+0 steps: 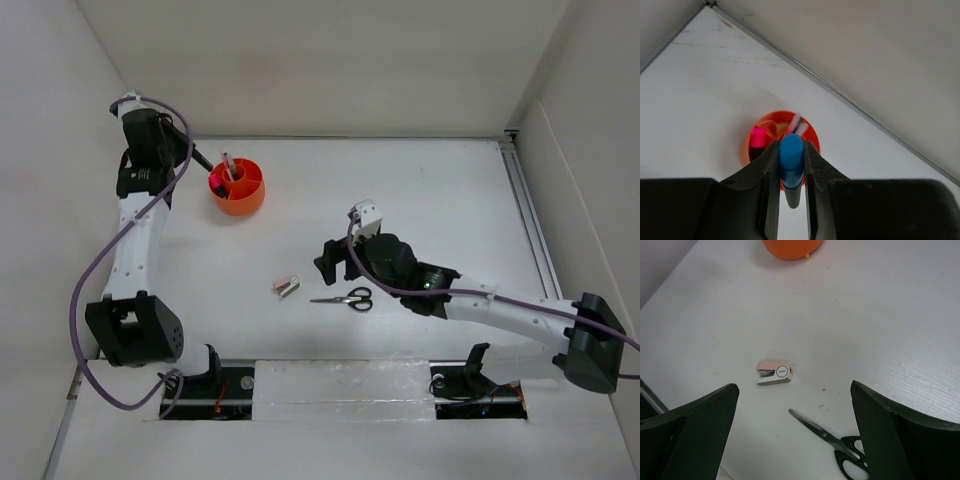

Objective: Sort the stationery into containers
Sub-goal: Place the pen in the storage box.

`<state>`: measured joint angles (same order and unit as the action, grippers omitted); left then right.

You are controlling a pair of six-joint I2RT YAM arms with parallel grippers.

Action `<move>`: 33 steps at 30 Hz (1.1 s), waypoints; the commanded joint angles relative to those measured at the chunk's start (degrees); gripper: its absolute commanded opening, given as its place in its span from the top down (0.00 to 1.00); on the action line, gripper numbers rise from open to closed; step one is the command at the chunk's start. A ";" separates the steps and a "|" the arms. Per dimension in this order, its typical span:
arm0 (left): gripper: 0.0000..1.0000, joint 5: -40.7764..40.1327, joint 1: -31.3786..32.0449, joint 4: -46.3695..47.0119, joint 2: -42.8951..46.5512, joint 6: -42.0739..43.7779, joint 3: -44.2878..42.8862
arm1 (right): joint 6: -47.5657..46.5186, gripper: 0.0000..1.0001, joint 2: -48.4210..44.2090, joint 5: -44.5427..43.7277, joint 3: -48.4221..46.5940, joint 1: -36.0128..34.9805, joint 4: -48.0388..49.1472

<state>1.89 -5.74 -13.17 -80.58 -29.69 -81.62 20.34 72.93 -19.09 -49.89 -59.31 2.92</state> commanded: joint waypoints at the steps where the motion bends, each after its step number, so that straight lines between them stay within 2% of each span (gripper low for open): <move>1: 1.00 -12.42 -0.67 -2.47 -5.81 2.62 -4.59 | 1.37 0.00 -6.21 1.77 2.51 -0.54 1.56; 4: 1.00 -13.57 -0.68 -3.00 -10.21 3.15 -7.32 | 1.37 0.00 -8.50 1.78 5.06 -0.54 1.56; 10: 1.00 -11.21 -0.68 -0.19 -14.69 2.10 -5.66 | 1.90 0.00 -12.10 1.78 8.05 -1.07 -0.28; 15: 1.00 -7.70 -0.68 4.02 -15.31 1.49 -2.76 | 2.43 0.00 -12.90 0.55 8.67 -1.07 -0.28; 24: 1.00 -6.55 -0.68 8.86 -17.24 -1.50 2.25 | 2.43 0.00 -11.75 0.55 8.67 -1.07 -0.28; 33: 1.00 -3.04 -0.68 12.73 -19.88 -3.18 3.40 | 2.43 0.00 -12.28 1.07 9.19 -1.07 -0.28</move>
<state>-3.18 -6.17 -4.25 -100.09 -31.64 -78.43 22.33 61.25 -18.00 -41.23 -59.81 1.45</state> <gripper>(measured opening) 0.149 0.999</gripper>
